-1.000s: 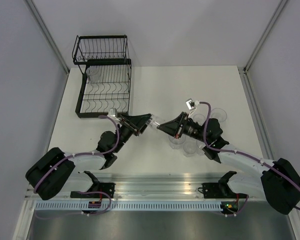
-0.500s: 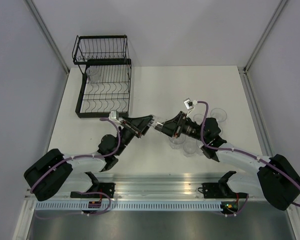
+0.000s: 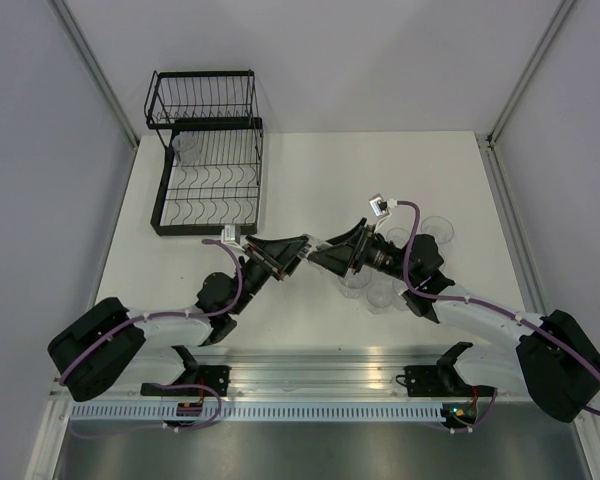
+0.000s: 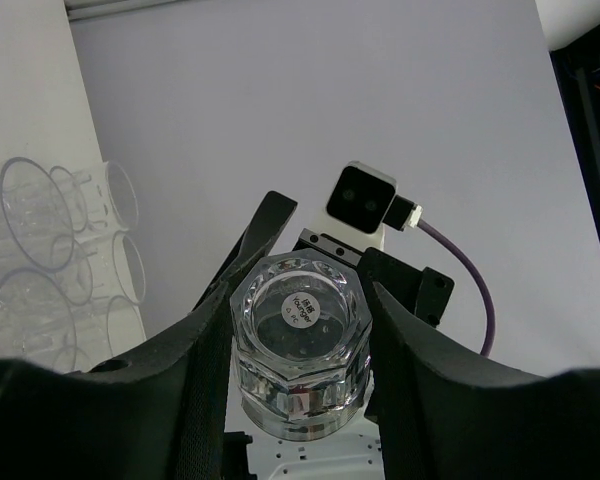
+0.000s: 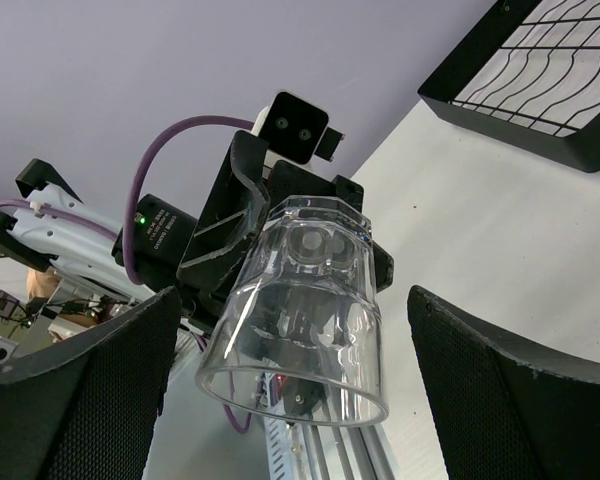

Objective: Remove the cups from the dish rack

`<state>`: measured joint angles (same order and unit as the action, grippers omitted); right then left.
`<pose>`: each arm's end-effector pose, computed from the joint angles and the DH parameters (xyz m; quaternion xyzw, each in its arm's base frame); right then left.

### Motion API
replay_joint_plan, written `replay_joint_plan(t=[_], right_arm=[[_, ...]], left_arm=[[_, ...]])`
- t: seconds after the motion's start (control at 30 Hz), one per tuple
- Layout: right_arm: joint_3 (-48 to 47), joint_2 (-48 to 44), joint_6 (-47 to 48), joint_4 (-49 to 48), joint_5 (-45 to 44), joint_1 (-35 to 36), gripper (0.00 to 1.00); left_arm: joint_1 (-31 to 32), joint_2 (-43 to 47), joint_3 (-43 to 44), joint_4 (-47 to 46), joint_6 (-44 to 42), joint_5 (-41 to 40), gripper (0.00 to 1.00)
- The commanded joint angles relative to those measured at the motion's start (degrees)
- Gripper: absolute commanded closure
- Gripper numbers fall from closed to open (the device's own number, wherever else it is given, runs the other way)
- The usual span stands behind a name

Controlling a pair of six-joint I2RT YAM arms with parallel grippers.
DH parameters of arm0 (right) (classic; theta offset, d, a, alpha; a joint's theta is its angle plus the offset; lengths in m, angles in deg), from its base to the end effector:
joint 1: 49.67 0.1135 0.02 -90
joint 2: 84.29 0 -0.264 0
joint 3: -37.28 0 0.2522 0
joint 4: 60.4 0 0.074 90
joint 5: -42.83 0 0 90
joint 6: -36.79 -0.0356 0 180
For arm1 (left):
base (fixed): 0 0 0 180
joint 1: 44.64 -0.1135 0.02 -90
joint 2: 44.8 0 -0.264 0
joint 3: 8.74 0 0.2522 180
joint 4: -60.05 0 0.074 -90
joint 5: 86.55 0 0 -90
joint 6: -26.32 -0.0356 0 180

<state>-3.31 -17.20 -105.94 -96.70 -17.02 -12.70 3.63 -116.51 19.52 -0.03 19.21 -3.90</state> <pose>0.1859 0.1623 0.2620 -0.1118 0.6434 0.6397 0.4055 0.1531 -0.1649 0.2220 -0.2265 0.5539 -0.7129 0.3657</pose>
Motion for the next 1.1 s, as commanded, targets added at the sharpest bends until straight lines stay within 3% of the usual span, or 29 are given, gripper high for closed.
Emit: replay_joint_plan(t=[0.0, 0.23, 0.5, 0.53, 0.63, 0.67, 0.73, 0.77, 0.87, 1.07], right_arm=[[-2.17, -0.38, 0.70, -2.32, 1.22, 0.03, 0.02], [-2.44, -3.45, 4.20, 4.25, 0.17, 0.12, 0.02], [-3.40, -11.28, 11.51, 18.59, -7.03, 0.12, 0.03], [-3.40, -11.28, 11.51, 18.51, -6.43, 0.03, 0.06], [-2.88, -9.88, 9.32, 13.79, -3.10, 0.03, 0.28], [-2.62, -8.39, 7.75, 12.29, -2.21, 0.03, 0.42], [-2.44, -6.46, 6.15, 8.24, -0.28, 0.12, 0.61], [-2.53, -5.92, 5.63, 7.27, 0.25, 0.12, 0.78], [-2.96, -4.60, 4.13, 5.24, 1.66, 0.12, 0.97], [-3.14, -3.90, 4.21, 5.06, 1.31, 0.12, 0.98]], left_arm=[[0.51, -0.55, 1.58, -4.20, 0.87, 0.42, 0.98], [0.07, 2.78, -1.84, -4.65, -0.62, -4.94, 0.98], [-0.46, 10.35, -2.64, 4.49, -4.76, -10.57, 0.98], [-0.46, 10.44, -2.38, 4.93, -4.84, -10.57, 0.98], [-0.46, 9.22, -1.58, 4.68, -4.24, -9.52, 0.98], [-0.46, 7.82, -1.32, 4.33, -3.97, -8.82, 0.98], [-0.37, 6.23, -0.97, 2.92, -3.01, -7.68, 0.98], [-0.37, 5.53, -0.88, 2.39, -2.65, -7.41, 0.98], [-0.37, 2.63, -1.05, -0.77, -1.24, -6.97, 0.98], [0.33, -1.33, 1.49, -3.23, -0.28, -5.30, 0.98]])
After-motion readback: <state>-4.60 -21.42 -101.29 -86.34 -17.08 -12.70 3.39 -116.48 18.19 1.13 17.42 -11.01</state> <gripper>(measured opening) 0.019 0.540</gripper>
